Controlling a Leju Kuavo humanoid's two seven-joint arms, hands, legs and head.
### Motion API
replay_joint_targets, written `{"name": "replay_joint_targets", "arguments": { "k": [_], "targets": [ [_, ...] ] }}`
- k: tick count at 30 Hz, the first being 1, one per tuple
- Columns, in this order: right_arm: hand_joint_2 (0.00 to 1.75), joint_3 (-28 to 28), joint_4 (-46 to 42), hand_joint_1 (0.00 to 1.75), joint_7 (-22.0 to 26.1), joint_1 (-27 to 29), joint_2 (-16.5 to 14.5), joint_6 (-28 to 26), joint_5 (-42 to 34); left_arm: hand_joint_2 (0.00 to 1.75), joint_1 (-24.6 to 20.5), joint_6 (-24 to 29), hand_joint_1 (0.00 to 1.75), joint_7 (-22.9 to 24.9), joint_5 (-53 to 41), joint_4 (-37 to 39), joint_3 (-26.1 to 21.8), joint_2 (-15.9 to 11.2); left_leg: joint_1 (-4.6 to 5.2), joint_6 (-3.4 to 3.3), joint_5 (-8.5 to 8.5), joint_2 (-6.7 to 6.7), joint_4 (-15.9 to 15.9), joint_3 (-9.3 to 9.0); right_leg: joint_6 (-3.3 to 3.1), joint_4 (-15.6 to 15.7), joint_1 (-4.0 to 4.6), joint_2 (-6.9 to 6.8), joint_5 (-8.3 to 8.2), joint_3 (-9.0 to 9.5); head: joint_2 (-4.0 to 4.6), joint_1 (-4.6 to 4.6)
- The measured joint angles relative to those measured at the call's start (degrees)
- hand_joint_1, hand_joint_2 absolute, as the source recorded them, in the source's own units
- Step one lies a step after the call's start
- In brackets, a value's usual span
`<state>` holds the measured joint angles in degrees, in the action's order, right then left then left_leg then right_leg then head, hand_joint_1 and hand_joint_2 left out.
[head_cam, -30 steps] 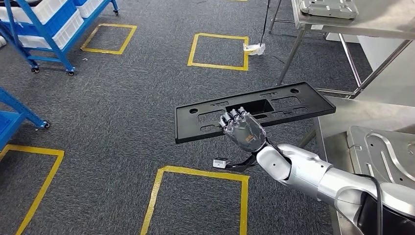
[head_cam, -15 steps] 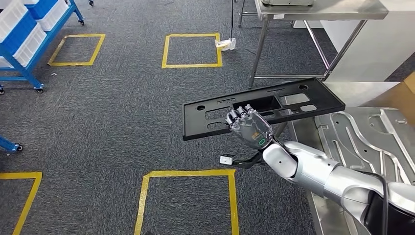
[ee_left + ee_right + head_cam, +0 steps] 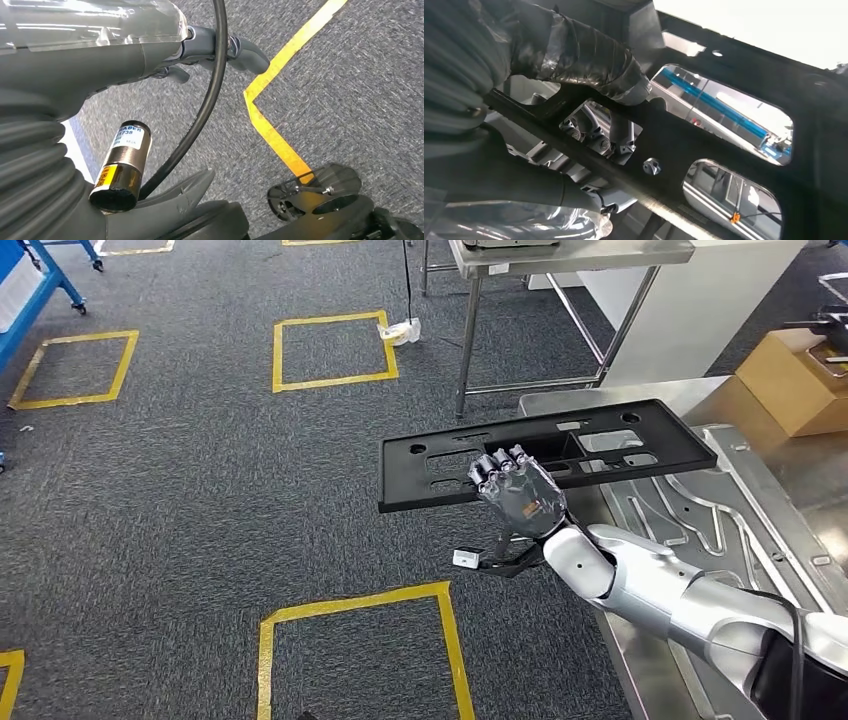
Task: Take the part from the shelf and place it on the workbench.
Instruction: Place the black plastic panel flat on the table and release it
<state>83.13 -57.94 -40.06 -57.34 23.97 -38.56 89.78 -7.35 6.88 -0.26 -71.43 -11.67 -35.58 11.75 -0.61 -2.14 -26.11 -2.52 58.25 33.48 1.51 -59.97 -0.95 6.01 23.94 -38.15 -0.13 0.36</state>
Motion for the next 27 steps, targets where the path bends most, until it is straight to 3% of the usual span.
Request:
{"name": "replay_joint_targets", "arguments": {
  "k": [1,3,5,6,7,9,11,14,16,18,19,20,21,23,25,27],
  "targets": [
    [1.75,-0.1,-0.1,1.75,0.0,-0.1,0.1,0.0,0.0,1.75,0.0,0.0,0.00,0.0,0.0,0.0,0.0,0.0,-0.07,-0.30,0.29,0.72,-0.5,-0.15,0.16,-1.8,0.16,-1.46,1.16,-0.86,0.00,0.05],
    [1.75,-0.2,-0.2,1.75,0.0,-0.1,0.3,0.0,0.0,1.75,0.1,0.0,0.00,0.0,0.0,0.0,0.1,0.0,0.05,-0.64,0.46,2.10,-0.8,-0.25,0.35,-8.8,0.22,-4.60,4.86,-4.02,0.00,0.13],
    [1.75,-0.2,-0.2,1.75,0.0,0.1,0.3,0.0,0.0,1.75,0.2,0.0,0.00,0.0,0.0,0.0,0.1,0.0,0.14,-0.69,0.32,3.49,-0.7,-0.23,0.67,-14.9,0.04,-5.49,6.90,-6.70,0.00,0.12],
    [1.75,-0.2,-0.2,1.75,0.0,0.2,0.3,0.0,0.0,1.75,0.2,0.0,0.00,0.0,0.0,0.0,0.1,0.0,0.15,-0.66,0.22,4.13,-0.6,-0.26,0.79,-14.9,-0.06,-5.65,6.36,-6.64,0.00,0.12],
    [1.75,-0.2,-0.3,1.75,0.0,0.2,0.3,0.0,0.0,1.75,0.2,0.0,0.00,0.0,0.0,0.0,0.1,0.0,0.14,-0.59,0.08,4.76,-0.5,-0.31,0.87,-12.8,-0.13,-5.96,4.90,-5.41,0.00,0.12],
    [1.75,-0.4,-0.4,1.75,0.0,0.0,0.4,0.0,0.0,1.75,0.1,0.0,0.00,0.0,0.0,0.0,0.1,0.1,0.24,-0.30,-0.30,5.88,-0.2,-0.43,0.76,-4.7,0.04,-7.64,1.52,-0.99,0.00,0.12],
    [1.75,-0.7,-0.6,1.75,0.0,-0.3,0.5,-0.1,0.0,1.75,0.0,0.0,0.00,0.0,0.0,0.0,0.1,0.1,0.51,0.15,-0.66,6.75,0.1,-0.49,0.21,0.5,0.51,-8.82,0.22,1.68,0.00,0.10],
    [1.75,-1.2,-0.8,1.75,0.0,-0.5,0.8,-0.2,0.0,1.75,-0.3,0.0,0.00,0.1,-0.2,0.0,0.3,0.2,0.60,0.96,-1.06,7.63,0.2,-0.70,-0.69,1.2,0.67,-7.72,0.14,1.88,0.00,0.09],
    [1.75,-1.5,-0.9,1.75,0.0,-0.7,0.9,-0.3,0.0,1.75,-0.5,0.1,0.00,0.1,-0.2,0.0,0.4,0.2,0.40,1.47,-2.78,5.85,2.3,0.08,-1.40,1.6,0.34,-6.84,-0.12,2.11,0.00,0.09],
    [1.75,-1.7,-1.1,1.75,0.0,-1.0,0.9,-0.3,0.0,1.75,-0.7,0.1,0.00,0.1,-0.2,0.0,0.5,0.2,0.19,1.71,-6.21,3.50,8.7,2.92,-1.89,1.7,0.23,-5.94,-0.25,2.19,0.00,0.09],
    [1.75,-1.7,-1.2,1.75,0.0,-1.1,0.9,-0.3,0.0,1.75,-0.7,0.1,0.00,0.1,-0.3,0.0,0.5,0.2,0.15,1.77,-7.79,3.09,12.7,4.82,-1.98,1.7,0.28,-5.38,-0.26,2.15,0.00,0.08],
    [1.75,-1.7,-1.2,1.75,0.0,-1.1,0.9,-0.3,0.0,1.75,-0.7,0.1,0.00,0.1,-0.4,0.0,0.5,0.2,0.14,1.80,-8.54,2.96,15.6,6.33,-2.01,1.6,0.31,-4.73,-0.26,2.11,0.00,0.08],
    [1.75,-1.7,-1.3,1.75,0.0,-1.1,0.9,-0.3,0.0,1.75,-0.7,0.0,0.00,0.1,-0.5,0.0,0.5,0.2,0.12,1.79,-8.25,2.92,16.8,7.07,-2.00,1.5,0.32,-4.05,-0.25,2.08,0.00,0.08],
    [1.75,-1.8,-1.3,1.75,0.0,-1.1,0.9,-0.3,0.0,1.75,-0.7,-0.1,0.00,0.2,-0.9,0.0,0.7,0.2,-0.01,1.64,-4.56,2.53,12.4,5.41,-1.89,1.2,0.24,-2.62,-0.17,2.07,0.00,0.08],
    [1.75,-2.1,-1.3,1.75,0.0,-1.2,0.9,-0.3,0.0,1.75,-0.7,-0.1,0.00,0.4,-1.2,0.0,0.9,0.3,-0.33,1.50,-1.18,0.53,4.9,2.23,-1.51,0.8,0.19,-1.39,-0.05,1.79,0.00,0.10],
    [1.75,-2.4,-1.3,1.75,0.0,-1.3,1.0,-0.3,0.0,1.75,-0.6,-0.1,0.00,0.5,-1.3,0.0,1.2,0.3,-0.40,1.33,-0.57,-0.83,1.8,0.95,-0.78,0.5,0.11,-0.29,-0.21,1.20,0.00,0.10]
  ]
}}
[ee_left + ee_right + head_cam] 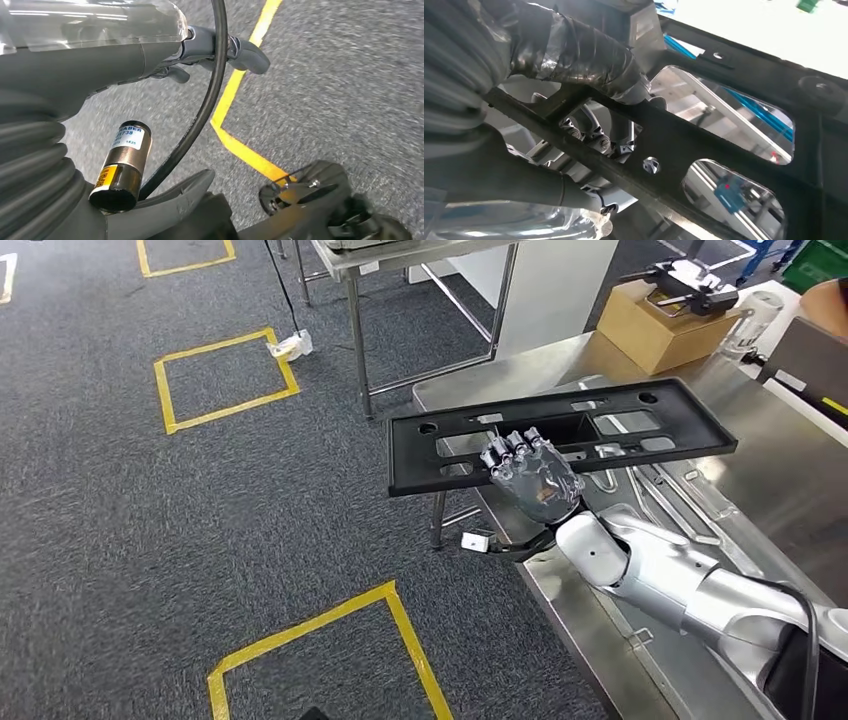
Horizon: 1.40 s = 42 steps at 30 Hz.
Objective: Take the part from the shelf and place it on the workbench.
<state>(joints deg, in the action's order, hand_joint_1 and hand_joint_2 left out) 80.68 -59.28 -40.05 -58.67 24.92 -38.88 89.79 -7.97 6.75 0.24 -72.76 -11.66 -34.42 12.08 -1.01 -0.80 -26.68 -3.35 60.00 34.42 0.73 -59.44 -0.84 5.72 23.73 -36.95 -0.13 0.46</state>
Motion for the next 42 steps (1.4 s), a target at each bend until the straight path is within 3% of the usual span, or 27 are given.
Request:
{"name": "replay_joint_targets", "arguments": {
  "k": [2,4,6,8,9,10,11,13,15,17,19,21,23,24,25,27,29,31,33,35,37,39,40,41,42],
  "targets": [
    [1.75,-0.2,0.0,1.75,0.0,0.0,0.2,0.0,0.0,1.75,0.0,0.0,0.00,0.1,-0.1,0.0,0.2,0.1,0.21,-0.54,0.22,0.79,-0.3,-0.08,0.84,0.2,-0.25,0.88,-0.31,-0.44,0.00,-0.02],
    [1.75,-0.2,0.0,1.75,0.0,-0.1,0.6,0.0,0.0,1.75,-0.1,0.0,0.00,0.1,-0.1,0.0,0.4,0.2,0.23,-1.40,0.70,1.86,-0.9,-0.17,1.38,-1.2,-0.22,-1.12,0.74,-1.19,0.00,0.04],
    [1.75,-0.3,0.0,1.75,0.0,-0.2,0.7,-0.1,0.0,1.75,-0.2,0.0,0.00,0.1,-0.2,0.0,0.6,0.3,0.30,-1.99,0.94,2.91,-1.2,-0.17,1.73,-6.6,-0.06,-4.24,3.93,-3.57,0.00,0.10],
    [1.75,-0.3,-0.1,1.75,0.0,-0.3,0.8,0.0,0.0,1.75,-0.1,0.0,0.00,0.1,-0.3,0.0,0.7,0.3,0.46,-2.18,0.89,4.03,-1.2,-0.11,2.01,-13.6,-0.09,-5.13,6.89,-6.66,0.00,0.10],
    [1.75,-0.2,-0.1,1.75,0.0,-0.3,0.8,0.0,0.0,1.75,0.0,0.0,0.00,0.0,-0.3,0.0,0.7,0.3,0.52,-2.22,0.84,4.63,-1.2,-0.11,2.07,-15.2,-0.10,-5.23,7.11,-7.33,0.00,0.10],
    [1.75,-0.2,-0.1,1.75,0.0,-0.4,0.9,0.0,0.0,1.75,0.0,-0.1,0.00,0.0,-0.3,0.0,0.7,0.3,0.55,-2.22,0.79,5.23,-1.2,-0.13,2.05,-14.6,-0.07,-5.35,6.28,-6.92,0.00,0.10],
    [1.75,-0.3,-0.2,1.75,0.0,-0.5,1.1,0.0,0.0,1.75,0.0,-0.1,0.00,-0.1,-0.3,0.0,0.8,0.4,0.59,-2.20,0.71,5.78,-1.2,-0.20,1.93,-11.9,0.01,-5.68,4.60,-5.37,0.00,0.10],
    [1.75,-0.4,-0.5,1.75,0.0,-1.0,1.4,0.1,0.0,1.75,-0.1,-0.2,0.00,-0.2,-0.5,0.0,0.8,0.5,0.76,-2.01,0.54,6.77,-1.2,-0.37,1.30,-3.7,0.54,-7.62,1.48,-1.06,0.00,0.10],
    [1.75,-0.7,-1.0,1.75,0.0,-1.6,1.7,0.3,0.0,1.75,-0.2,-0.2,0.00,-0.2,-0.5,0.0,0.9,0.6,0.97,-1.66,0.41,7.66,-1.2,-0.45,0.50,0.6,1.22,-8.84,0.56,0.98,0.00,0.09],
    [1.75,-0.8,-1.2,1.75,0.0,-1.9,2.1,0.3,0.0,1.75,-0.2,-0.3,0.00,-0.2,-0.5,0.0,0.9,0.7,1.07,-1.21,0.29,8.58,-1.3,-0.67,-0.11,1.0,1.48,-7.99,0.50,0.99,0.00,0.09],
    [1.75,-0.9,-1.4,1.75,0.0,-2.0,2.4,0.3,0.0,1.75,-0.3,-0.3,0.00,-0.2,-0.6,0.0,1.0,0.8,0.96,-0.61,-0.55,7.76,-0.5,-0.56,-0.73,1.6,1.04,-7.09,0.22,1.39,0.00,0.09],
    [1.75,-0.9,-1.6,1.75,0.0,-2.3,2.5,0.4,0.0,1.75,-0.3,-0.3,0.00,-0.3,-0.6,0.0,1.1,0.8,0.77,-0.10,-3.38,5.26,4.2,1.51,-1.25,2.0,0.52,-6.21,-0.04,1.75,0.00,0.08],
    [1.75,-0.9,-1.8,1.75,0.0,-2.4,2.5,0.4,0.0,1.75,-0.1,-0.3,0.00,-0.3,-0.6,0.0,1.2,0.8,0.64,0.20,-6.68,3.95,11.9,5.20,-1.42,2.0,0.46,-5.09,-0.06,1.75,0.00,0.07],
    [1.75,-0.9,-1.8,1.75,0.0,-2.3,2.5,0.4,0.0,1.75,0.0,-0.3,0.00,-0.3,-0.6,0.0,1.2,0.8,0.57,0.32,-7.19,3.84,14.4,6.53,-1.43,1.9,0.45,-4.45,-0.04,1.74,0.00,0.07],
    [1.75,-0.9,-1.9,1.75,0.0,-2.2,2.5,0.4,0.0,1.75,0.0,-0.3,0.00,-0.2,-0.6,0.0,1.2,0.8,0.48,0.42,-6.60,3.83,14.9,6.96,-1.39,1.8,0.41,-3.77,0.00,1.74,0.00,0.07],
    [1.75,-0.8,-1.9,1.75,0.0,-2.2,2.5,0.5,0.0,1.75,-0.1,-0.3,0.00,-0.2,-0.6,0.0,1.2,0.8,0.18,0.56,-2.71,3.36,9.7,4.74,-1.09,1.3,0.20,-2.45,0.25,1.72,0.00,0.07],
    [1.75,-0.8,-2.0,1.75,0.0,-2.3,2.5,0.5,0.0,1.75,-0.1,-0.3,0.00,-0.2,-0.6,0.0,1.2,0.8,-0.28,0.61,0.03,0.93,2.9,1.64,-0.42,0.4,0.10,-1.21,0.64,1.21,0.00,0.10],
    [1.75,-0.9,-2.1,1.75,0.0,-2.4,2.5,0.5,0.0,1.75,0.0,-0.4,0.00,-0.2,-0.6,0.0,1.2,0.9,-0.34,0.30,0.30,-0.54,0.5,0.70,0.37,-0.2,-0.02,-0.11,0.64,0.43,0.00,0.14],
    [1.75,-0.9,-2.1,1.75,0.0,-2.3,2.6,0.5,0.0,1.75,0.0,-0.4,0.00,-0.2,-0.6,0.0,1.2,0.9,-0.19,-0.43,0.60,0.54,0.3,0.74,1.05,-0.1,-0.31,0.68,0.40,0.01,0.00,0.15],
    [1.75,-0.9,-2.1,1.75,0.0,-2.4,2.9,0.5,0.0,1.75,-0.2,-0.3,0.00,-0.3,-0.6,0.0,1.3,0.9,-0.25,-1.31,0.95,1.69,-0.3,0.58,1.49,-2.0,-0.27,-1.15,1.69,-0.97,0.00,0.21],
    [1.75,-0.9,-2.1,1.75,0.0,-2.5,3.0,0.5,0.0,1.75,-0.2,-0.4,0.00,-0.3,-0.6,0.0,1.3,1.0,-0.15,-1.83,1.07,2.77,-0.6,0.51,1.81,-8.3,-0.07,-4.19,5.07,-3.80,0.00,0.28],
    [1.75,-0.9,-2.2,1.75,0.0,-2.3,2.9,0.5,0.0,1.75,-0.1,-0.4,0.00,-0.3,-0.6,0.0,1.3,1.0,0.01,-1.98,1.01,3.92,-0.6,0.52,2.02,-15.1,-0.07,-5.26,7.69,-6.96,0.00,0.28],
    [1.75,-0.8,-2.2,1.75,0.0,-2.2,2.9,0.6,0.0,1.75,0.0,-0.4,0.00,-0.2,-0.6,0.0,1.3,1.0,0.07,-2.02,0.95,4.53,-0.6,0.50,2.00,-16.2,-0.06,-5.38,7.60,-7.43,0.00,0.28],
    [1.75,-0.8,-2.2,1.75,0.0,-2.1,2.9,0.6,0.0,1.75,0.0,-0.3,0.00,-0.2,-0.6,0.0,1.3,1.0,0.14,-2.00,0.89,5.11,-0.6,0.44,1.86,-14.8,-0.01,-5.49,6.40,-6.65,0.00,0.28],
    [1.75,-0.9,-2.2,1.75,0.0,-2.2,2.9,0.6,0.0,1.75,0.0,-0.3,0.00,-0.2,-0.6,0.0,1.3,1.0,0.21,-1.97,0.81,5.67,-0.6,0.31,1.57,-11.3,0.11,-5.83,4.46,-4.73,0.00,0.28]
  ]
}}
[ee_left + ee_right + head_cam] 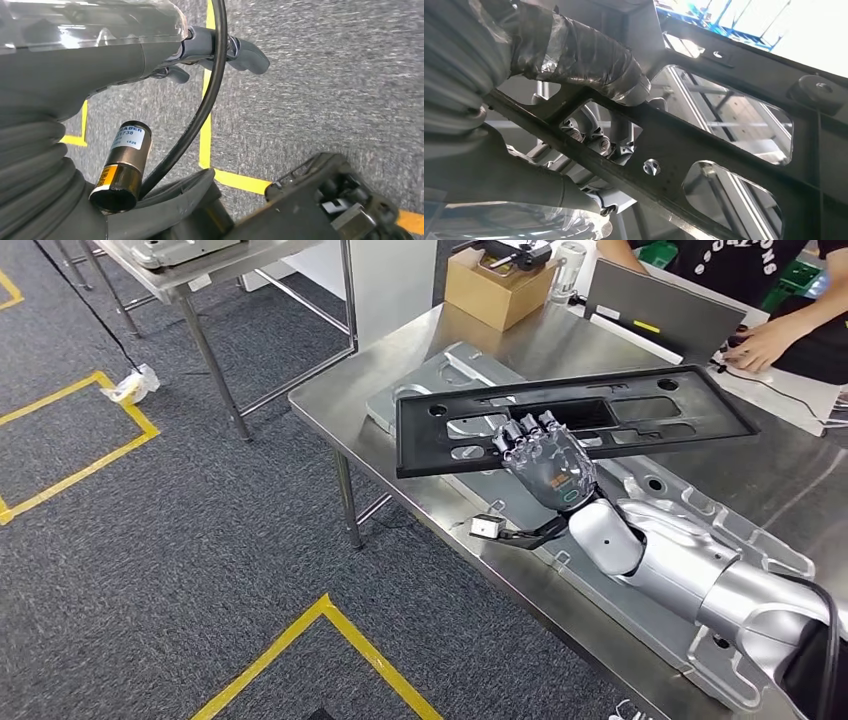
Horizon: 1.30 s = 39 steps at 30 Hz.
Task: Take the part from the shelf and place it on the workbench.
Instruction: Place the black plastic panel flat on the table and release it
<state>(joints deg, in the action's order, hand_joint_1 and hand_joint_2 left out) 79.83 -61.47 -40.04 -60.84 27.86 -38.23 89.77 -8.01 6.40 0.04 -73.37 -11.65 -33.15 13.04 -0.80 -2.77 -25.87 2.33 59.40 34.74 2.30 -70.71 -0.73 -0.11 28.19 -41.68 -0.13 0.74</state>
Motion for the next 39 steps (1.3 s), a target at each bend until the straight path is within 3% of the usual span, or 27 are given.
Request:
{"name": "replay_joint_targets", "arguments": {
  "k": [2,4,6,8,9,11,12,13,14,15,17,19,21,22,24,26,27,28,29,30,32,33,34,36,39],
  "targets": [
    [1.75,-0.4,-0.1,1.75,0.0,-0.1,0.0,0.2,0.0,1.75,-0.1,0.1,0.00,0.3,0.0,0.0,0.0,0.1,0.22,0.16,-0.20,1.01,0.0,-0.25,-1.01,8.3,0.73,-2.17,-2.93,4.33,0.00,-0.02],
    [1.75,-1.1,-0.2,1.75,0.0,0.0,0.0,0.5,0.0,1.75,-0.1,0.2,0.00,0.6,-0.1,0.0,0.1,0.1,0.44,0.49,-0.33,1.89,-0.1,-0.38,-1.86,11.9,1.49,-3.47,-3.48,5.97,0.00,-0.02],
    [1.75,-1.6,-0.3,1.75,0.0,0.1,0.2,0.6,0.0,1.75,-0.2,0.2,0.00,0.8,-0.1,0.0,0.1,0.2,0.59,1.03,-0.43,2.74,-0.4,-0.63,-2.35,12.3,1.50,-2.43,-3.67,6.01,0.00,-0.02],
    [1.75,-1.9,-0.4,1.75,0.0,0.3,0.3,0.6,0.0,1.75,-0.2,0.3,0.00,0.8,-0.1,0.0,0.1,0.2,0.56,1.64,-1.56,1.76,0.8,-0.34,-2.86,13.1,1.01,-1.41,-4.09,6.44,0.00,-0.05],
    [1.75,-2.1,-0.5,1.75,0.0,0.3,0.3,0.6,0.0,1.75,-0.2,0.3,0.00,0.8,-0.1,0.0,0.2,0.2,0.53,1.89,-2.94,0.58,3.0,0.59,-3.09,13.4,0.72,-0.95,-4.27,6.68,0.00,-0.07],
    [1.75,-2.3,-0.5,1.75,0.0,0.5,0.3,0.6,0.0,1.75,-0.1,0.3,0.00,0.8,-0.1,0.0,0.2,0.1,0.37,2.20,-6.48,-1.47,10.5,4.14,-3.28,13.5,0.52,0.03,-4.34,6.78,0.00,-0.09],
    [1.75,-2.3,-0.5,1.75,0.0,0.7,0.3,0.6,0.0,1.75,0.0,0.3,0.00,0.8,-0.1,0.0,0.2,0.1,0.32,2.32,-7.61,-1.80,14.0,5.95,-3.32,13.4,0.51,0.63,-4.31,6.78,0.00,-0.09],
    [1.75,-2.3,-0.5,1.75,0.0,0.9,0.3,0.6,0.0,1.75,0.0,0.3,0.00,0.8,-0.1,0.0,0.2,0.1,0.26,2.42,-7.69,-1.90,16.0,7.08,-3.31,13.3,0.49,1.30,-4.27,6.78,0.00,-0.09],
    [1.75,-2.3,-0.5,1.75,0.0,1.1,0.3,0.6,0.0,1.75,0.0,0.3,0.00,0.9,-0.1,0.0,0.2,0.0,0.19,2.48,-6.61,-1.92,15.6,7.16,-3.26,13.2,0.43,1.99,-4.20,6.78,0.00,-0.09],
    [1.75,-2.3,-0.5,1.75,0.0,1.3,0.3,0.5,0.0,1.75,-0.1,0.3,0.00,0.9,-0.1,0.0,0.3,0.0,0.10,2.51,-4.59,-2.06,13.0,6.14,-3.15,12.9,0.34,2.70,-4.06,6.78,0.00,-0.09],
    [1.75,-2.5,-0.7,1.75,0.0,1.4,0.3,0.4,0.0,1.75,-0.2,0.2,0.00,1.1,0.0,0.0,0.3,-0.2,-0.22,2.57,-0.76,-3.71,5.1,2.67,-2.65,12.0,0.16,4.06,-3.57,6.54,0.00,-0.10],
    [1.75,-3.1,-0.8,1.75,0.0,1.7,0.4,0.3,0.0,1.75,-0.2,0.1,0.00,1.4,0.1,0.0,0.3,-0.3,-0.35,2.34,0.28,-5.30,1.1,0.78,-2.00,11.3,0.12,5.13,-3.26,5.91,0.00,-0.05],
    [1.75,-3.7,-0.8,1.75,0.0,2.2,0.7,0.0,0.0,1.75,-0.3,0.0,0.00,1.5,0.1,0.0,0.3,-0.4,-0.19,1.68,0.12,-5.01,0.9,0.64,-1.29,11.3,-0.02,5.96,-3.38,5.53,0.00,-0.02],
    [1.75,-4.1,-0.8,1.75,0.0,2.6,0.9,-0.2,0.0,1.75,-0.3,0.0,0.00,1.6,0.2,0.0,0.3,-0.4,-0.18,1.29,0.23,-4.58,0.6,0.54,-0.95,11.2,-0.13,5.73,-3.31,5.50,0.00,-0.01],
    [1.75,-4.8,-0.8,1.75,0.0,3.2,1.3,-0.7,0.0,1.75,-0.4,0.0,0.00,1.7,0.3,0.0,0.3,-0.5,-0.34,0.55,0.51,-3.61,0.1,0.31,-0.35,8.7,-0.07,3.57,-1.67,4.35,0.00,0.07],
    [1.75,-5.6,-0.8,1.75,0.0,3.7,1.4,-1.1,0.0,1.75,-0.3,0.0,0.00,1.7,0.4,0.0,0.2,-0.6,-0.28,0.18,0.50,-2.58,-0.1,0.25,0.10,1.7,-0.04,1.14,1.91,1.03,0.00,0.14],
    [1.75,-5.9,-0.8,1.75,0.0,4.1,1.4,-1.2,0.0,1.75,-0.1,0.1,0.00,1.8,0.5,0.0,0.2,-0.7,-0.25,0.13,0.44,-2.05,-0.1,0.25,0.26,-2.1,-0.10,0.71,3.41,-0.87,0.00,0.13],
    [1.75,-6.2,-0.7,1.75,0.0,4.5,1.4,-1.3,0.0,1.75,0.0,0.2,0.00,1.8,0.5,0.0,0.2,-0.8,-0.25,0.09,0.35,-1.56,-0.1,0.22,0.34,-4.5,-0.14,0.52,3.95,-2.13,0.00,0.14],
    [1.75,-6.4,-0.7,1.75,0.0,5.0,1.4,-1.3,0.0,1.75,0.1,0.3,0.00,1.8,0.5,0.0,0.2,-0.9,-0.24,0.09,0.25,-1.14,-0.1,0.15,0.34,-4.8,-0.17,0.43,3.38,-2.38,0.00,0.13],
    [1.75,-6.6,-0.7,1.75,0.0,5.5,1.4,-1.3,0.0,1.75,0.2,0.6,0.00,1.7,0.5,0.0,0.2,-1.0,-0.24,0.16,0.14,-0.83,-0.1,0.02,0.22,-2.6,-0.16,0.35,1.73,-1.33,0.00,0.13],
    [1.75,-7.4,-0.8,1.75,0.0,6.4,1.4,-1.4,0.0,1.75,0.4,1.1,0.00,1.5,0.6,0.0,0.2,-1.1,-0.19,0.38,-0.11,-0.32,-0.1,-0.30,-0.42,5.6,0.12,-0.10,-2.13,2.93,0.00,0.13],
    [1.75,-7.9,-0.8,1.75,0.0,6.8,1.3,-1.4,0.0,1.75,0.5,1.3,0.00,1.4,0.7,0.0,0.2,-1.2,-0.12,0.57,-0.19,-0.11,-0.1,-0.37,-0.86,9.2,0.39,-0.36,-3.25,4.69,0.00,0.13],
    [1.75,-8.4,-0.8,1.75,0.0,7.0,1.3,-1.4,0.0,1.75,0.6,1.5,0.00,1.4,0.7,0.0,0.2,-1.2,-0.06,0.79,-0.24,0.06,-0.1,-0.39,-1.24,11.3,0.67,-0.58,-3.65,5.70,0.00,0.12],
    [1.75,-9.0,-0.8,1.75,0.0,7.3,1.3,-1.4,0.0,1.75,0.7,1.8,0.00,1.5,0.8,0.0,0.2,-1.3,0.03,1.37,-0.22,0.30,-0.4,-0.50,-1.79,12.2,0.99,-0.60,-3.53,6.01,0.00,0.11],
    [1.75,-9.6,-0.8,1.75,0.0,8.0,1.1,-1.5,0.0,1.75,1.0,2.0,0.00,1.9,0.9,0.0,0.1,-1.6,0.37,2.32,-1.24,-0.20,0.5,-0.36,-2.45,13.8,0.44,-0.46,-4.02,7.22,0.00,0.07]
  ]
}}
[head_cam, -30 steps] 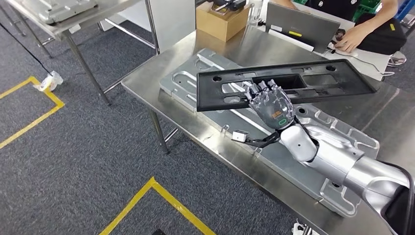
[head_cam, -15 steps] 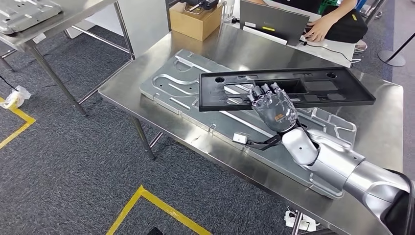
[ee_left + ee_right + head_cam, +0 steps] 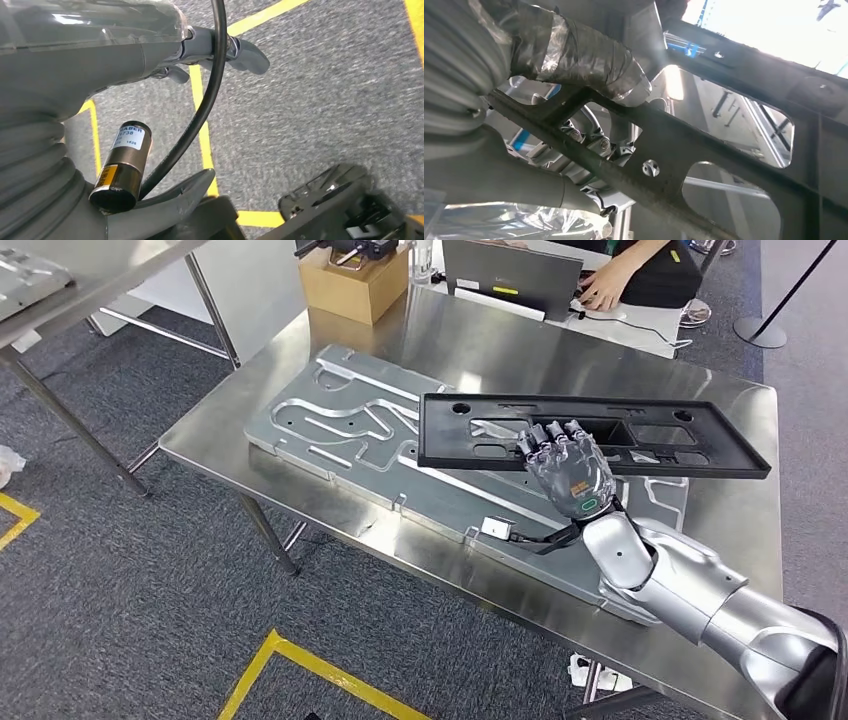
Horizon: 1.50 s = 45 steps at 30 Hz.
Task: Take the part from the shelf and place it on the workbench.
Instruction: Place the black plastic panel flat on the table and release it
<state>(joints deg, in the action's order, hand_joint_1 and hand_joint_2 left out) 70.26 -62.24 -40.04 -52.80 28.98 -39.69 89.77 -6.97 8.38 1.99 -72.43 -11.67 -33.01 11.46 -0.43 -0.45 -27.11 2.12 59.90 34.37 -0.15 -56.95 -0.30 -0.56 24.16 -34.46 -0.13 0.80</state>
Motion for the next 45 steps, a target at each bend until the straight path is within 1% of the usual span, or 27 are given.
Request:
{"name": "replay_joint_targets", "arguments": {
  "k": [1,2,3,4,5,6,8,9,10,11,12,15,19,22,24,26,29,30,31,35,45],
  "targets": [
    [1.75,-0.1,0.0,1.75,0.0,0.2,-0.1,0.0,0.0,1.75,0.1,0.1,0.00,0.1,0.0,0.0,0.0,-0.1,0.03,0.21,-1.23,-0.53,2.0,0.97,-0.19,0.4,-0.18,0.02,-0.10,0.39,0.00,-0.03],
    [1.75,-0.2,0.0,1.75,0.0,0.3,-0.3,0.0,0.0,1.75,0.3,0.2,0.00,0.3,0.1,0.0,-0.1,-0.3,-0.08,0.35,-2.75,-1.12,5.1,2.47,-0.34,0.5,-0.16,0.10,-0.07,0.57,0.00,-0.04],
    [1.75,-0.2,0.0,1.75,0.0,0.5,-0.5,0.0,0.0,1.75,0.6,0.3,0.00,0.4,0.1,0.0,-0.1,-0.3,-0.16,0.44,-4.23,-1.43,8.7,4.30,-0.52,0.4,-0.13,0.21,0.01,0.59,0.00,-0.07],
    [1.75,-0.2,0.0,1.75,0.0,0.8,-0.7,0.0,0.0,1.75,0.9,0.4,0.00,0.6,0.1,0.0,-0.1,-0.4,-0.21,0.53,-5.06,-1.52,11.5,5.86,-0.65,0.3,-0.09,0.37,0.12,0.58,0.00,-0.08],
    [1.75,-0.2,0.0,1.75,0.0,1.2,-0.8,0.0,0.0,1.75,1.2,0.5,0.00,0.8,0.1,0.0,-0.2,-0.6,-0.25,0.62,-4.89,-1.54,12.8,6.61,-0.70,0.1,-0.08,0.61,0.26,0.56,0.00,-0.08],
    [1.75,-0.3,0.0,1.75,0.0,1.6,-1.0,0.0,0.0,1.75,1.5,0.7,0.00,1.0,0.2,0.0,-0.2,-0.7,-0.32,0.68,-3.69,-1.55,11.9,6.34,-0.66,-0.2,-0.13,0.88,0.46,0.53,0.00,-0.08],
    [1.75,-0.4,0.0,1.75,0.0,2.1,-1.2,0.0,0.0,1.75,1.9,0.8,0.00,1.2,0.2,0.0,-0.3,-0.9,-0.50,0.74,-0.17,-1.70,6.1,3.67,-0.23,-1.1,-0.29,1.39,1.07,0.36,0.00,-0.08],
    [1.75,-0.5,0.0,1.75,0.0,2.2,-1.3,0.0,0.0,1.75,1.9,0.9,0.00,1.2,0.3,0.0,-0.3,-0.9,-0.54,0.55,0.90,-1.92,3.2,2.35,0.12,-1.8,-0.23,1.59,1.44,0.09,0.00,-0.07],
    [1.75,-0.7,0.0,1.75,0.0,2.3,-1.3,0.0,0.0,1.75,1.8,1.0,0.00,1.3,0.3,0.0,-0.3,-0.9,-0.53,0.32,1.34,-2.12,1.4,1.54,0.44,-2.3,-0.15,1.70,1.72,-0.18,0.00,-0.06],
    [1.75,-0.9,0.0,1.75,0.0,2.3,-1.4,0.0,0.0,1.75,1.8,1.0,0.00,1.4,0.4,0.0,-0.3,-0.9,-0.51,0.05,1.25,-2.30,0.6,1.23,0.63,-2.7,-0.04,1.76,1.94,-0.42,0.00,-0.04],
    [1.75,-1.1,0.0,1.75,0.0,2.4,-1.4,0.0,0.0,1.75,1.8,1.0,0.00,1.4,0.4,0.0,-0.4,-0.9,-0.46,-0.23,1.21,-2.38,0.5,1.19,0.48,-2.8,0.07,1.80,1.97,-0.57,0.00,-0.03],
    [1.75,-1.2,0.0,1.75,0.0,2.8,-1.4,0.0,0.0,1.75,1.8,1.0,0.00,1.8,0.4,0.0,-0.4,-0.9,-0.38,-0.44,1.34,-2.44,0.3,1.18,-0.54,-2.5,0.09,1.72,1.83,-0.41,0.00,-0.04],
    [1.75,-1.4,-0.1,1.75,0.0,3.0,-1.4,0.0,0.0,1.75,1.7,1.0,0.00,1.8,0.0,0.0,-0.5,-0.9,-0.33,-0.68,1.30,-2.53,0.3,1.16,-0.78,-2.1,0.11,1.62,1.72,-0.12,0.00,-0.02],
    [1.75,-1.7,-0.3,1.75,0.0,3.6,-1.4,0.0,0.0,1.75,1.7,0.8,0.00,0.8,-0.7,0.0,-0.4,-1.0,-0.22,-0.96,1.25,-2.53,0.3,1.15,-0.78,-2.0,0.08,1.62,1.67,-0.09,0.00,-0.04],
    [1.75,-1.9,-0.6,1.75,0.0,4.0,-1.4,0.0,0.0,1.75,1.7,0.7,0.00,0.1,-1.4,0.0,-0.2,-1.0,-0.16,-1.03,1.24,-2.52,0.4,1.15,-0.67,-2.0,0.06,1.62,1.62,-0.10,0.00,-0.04],
    [1.75,-2.1,-0.9,1.75,0.0,4.4,-1.4,0.0,0.0,1.75,1.7,0.7,0.00,-0.1,-1.6,0.0,-0.1,-1.1,-0.14,-1.06,1.23,-2.51,0.4,1.15,-0.36,-1.9,0.05,1.62,1.57,-0.12,0.00,-0.04],
    [1.75,-2.5,-1.0,1.75,0.0,4.9,-1.4,0.0,0.0,1.75,1.7,0.7,0.00,-0.1,-1.7,0.0,-0.1,-1.2,-0.12,-1.08,1.22,-2.50,0.4,1.15,0.73,-1.9,-0.01,1.62,1.57,-0.12,0.00,-0.04],
    [1.75,-2.6,-1.1,1.75,0.0,5.1,-1.4,0.0,0.0,1.75,1.7,0.7,0.00,-0.1,-1.8,0.0,-0.1,-1.2,-0.12,-1.08,1.22,-2.50,0.4,1.15,0.99,-1.9,-0.02,1.62,1.59,-0.12,0.00,-0.04],
    [1.75,-2.7,-1.2,1.75,0.0,5.2,-1.4,0.0,0.0,1.75,1.7,0.7,0.00,-0.1,-1.9,0.0,0.0,-1.3,-0.14,-1.09,1.22,-2.50,0.4,1.13,1.12,-1.9,-0.01,1.62,1.60,-0.13,0.00,-0.04],
    [1.75,-3.0,-1.5,1.75,0.0,5.9,-1.2,0.0,0.0,1.75,1.7,0.7,0.00,0.0,-2.0,0.0,0.2,-1.4,-0.19,-1.11,1.28,-2.49,0.3,1.06,1.19,-1.9,0.05,1.62,1.62,-0.16,0.00,-0.04],
    [1.75,-3.7,-1.8,1.75,0.0,6.6,-0.7,0.0,0.0,1.75,1.8,0.8,0.00,1.3,-2.0,0.0,0.3,-1.5,-0.26,-0.90,1.47,-2.47,0.0,0.97,1.17,-2.1,0.10,1.63,1.63,-0.32,0.00,-0.04]
  ]
}}
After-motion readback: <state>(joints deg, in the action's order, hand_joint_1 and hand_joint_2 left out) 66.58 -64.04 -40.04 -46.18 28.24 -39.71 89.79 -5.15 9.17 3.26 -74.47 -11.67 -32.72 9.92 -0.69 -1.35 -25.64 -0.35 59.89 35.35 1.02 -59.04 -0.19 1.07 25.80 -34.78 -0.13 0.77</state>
